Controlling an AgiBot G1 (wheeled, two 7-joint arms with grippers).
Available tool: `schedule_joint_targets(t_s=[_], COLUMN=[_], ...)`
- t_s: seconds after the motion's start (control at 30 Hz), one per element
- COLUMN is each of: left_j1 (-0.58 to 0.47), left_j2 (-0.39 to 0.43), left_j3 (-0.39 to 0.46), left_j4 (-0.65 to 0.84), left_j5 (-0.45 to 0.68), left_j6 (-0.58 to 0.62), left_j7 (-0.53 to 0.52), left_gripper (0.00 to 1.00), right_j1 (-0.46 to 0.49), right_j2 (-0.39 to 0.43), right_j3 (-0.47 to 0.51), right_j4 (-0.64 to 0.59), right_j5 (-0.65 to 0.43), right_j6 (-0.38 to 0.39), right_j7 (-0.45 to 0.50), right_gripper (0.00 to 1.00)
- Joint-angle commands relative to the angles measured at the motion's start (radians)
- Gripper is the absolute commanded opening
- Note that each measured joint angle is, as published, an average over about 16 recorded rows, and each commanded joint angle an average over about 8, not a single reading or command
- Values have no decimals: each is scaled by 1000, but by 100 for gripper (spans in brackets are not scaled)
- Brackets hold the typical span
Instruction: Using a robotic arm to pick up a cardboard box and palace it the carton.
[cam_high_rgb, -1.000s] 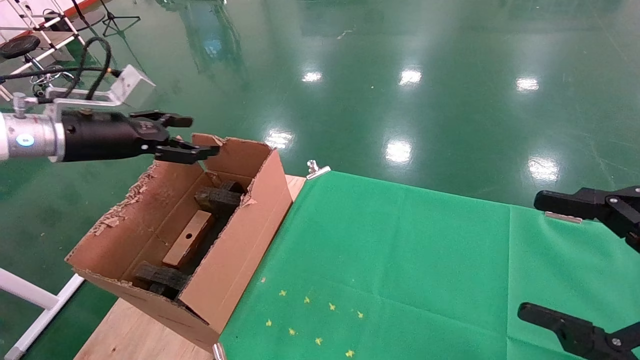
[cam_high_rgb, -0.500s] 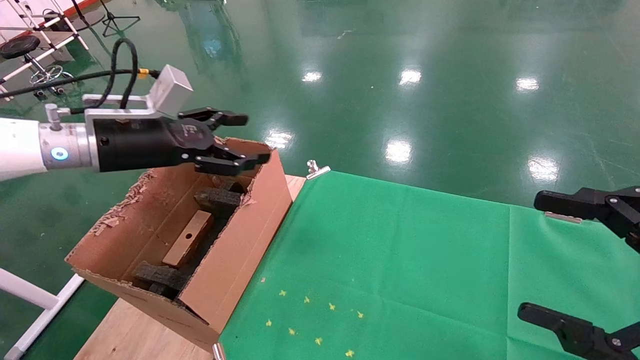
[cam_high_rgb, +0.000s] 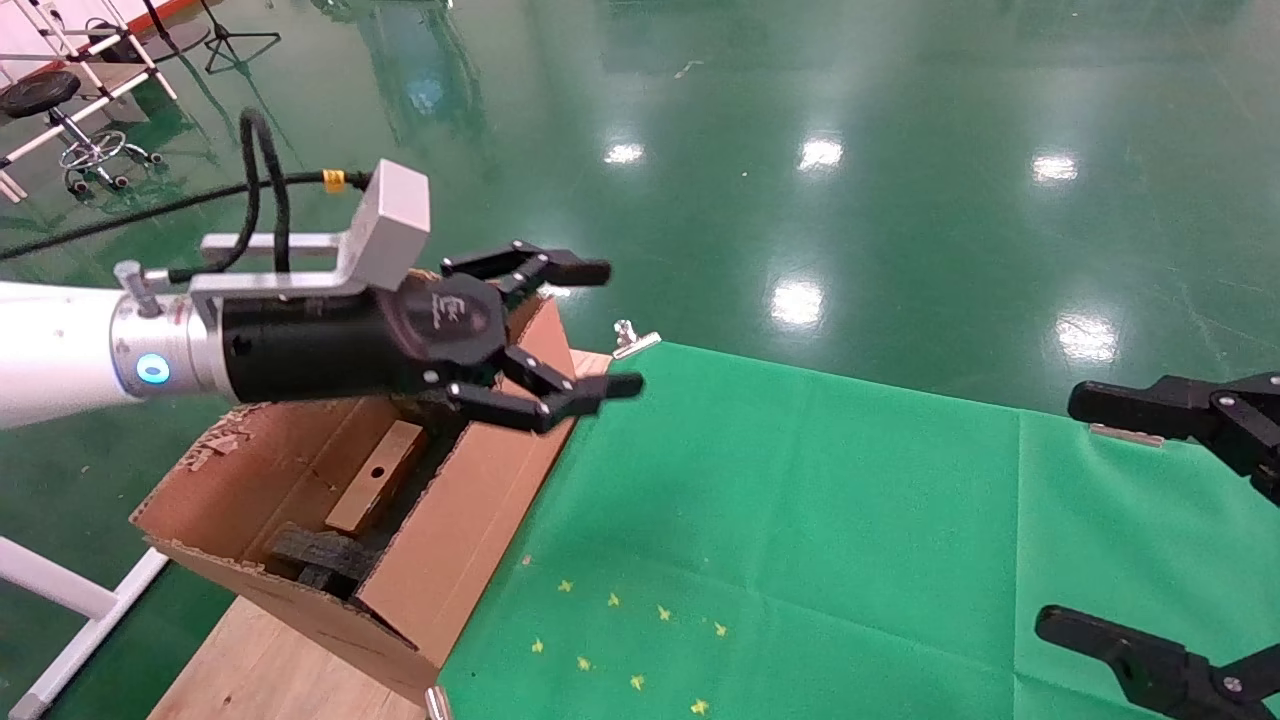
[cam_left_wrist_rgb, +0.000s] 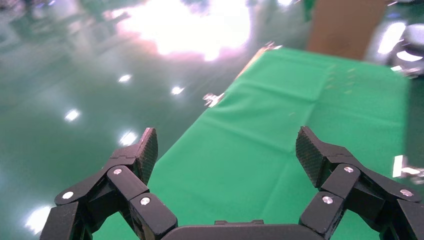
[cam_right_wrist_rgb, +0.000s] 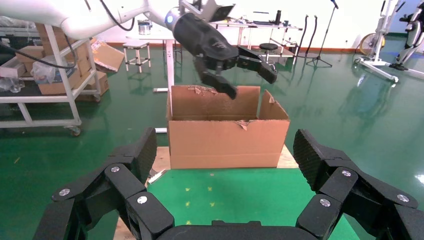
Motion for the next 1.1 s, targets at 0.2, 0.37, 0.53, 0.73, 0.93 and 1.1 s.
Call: schedule_joint_targets(t_s=[0.2,0.37,0.53,0.73,0.93,1.1], left_j1=[99,168,220,237,227,220], left_j2=[1,1,1,1,1,1], left_j3=[-30,-51,-66,-73,-70,-67], left_j4=[-131,-223,-291,-313,-298,-290], left_j5=[-124,-211,-275,-298,-285,-276], left_j6=[20,35,46,50,48,46], left_j7=[0,0,0,0,0,0], left_gripper=[100,100,100,100,100,100], right_j1=[0,0,0,0,0,0], right_j2=[0,0,0,0,0,0], right_j3=[0,0,0,0,0,0], right_j4=[0,0,0,0,0,0], right_j5=[0,0,0,0,0,0], right_j6=[0,0,0,0,0,0], right_j7=[0,0,0,0,0,0], right_gripper=[100,100,100,100,100,100])
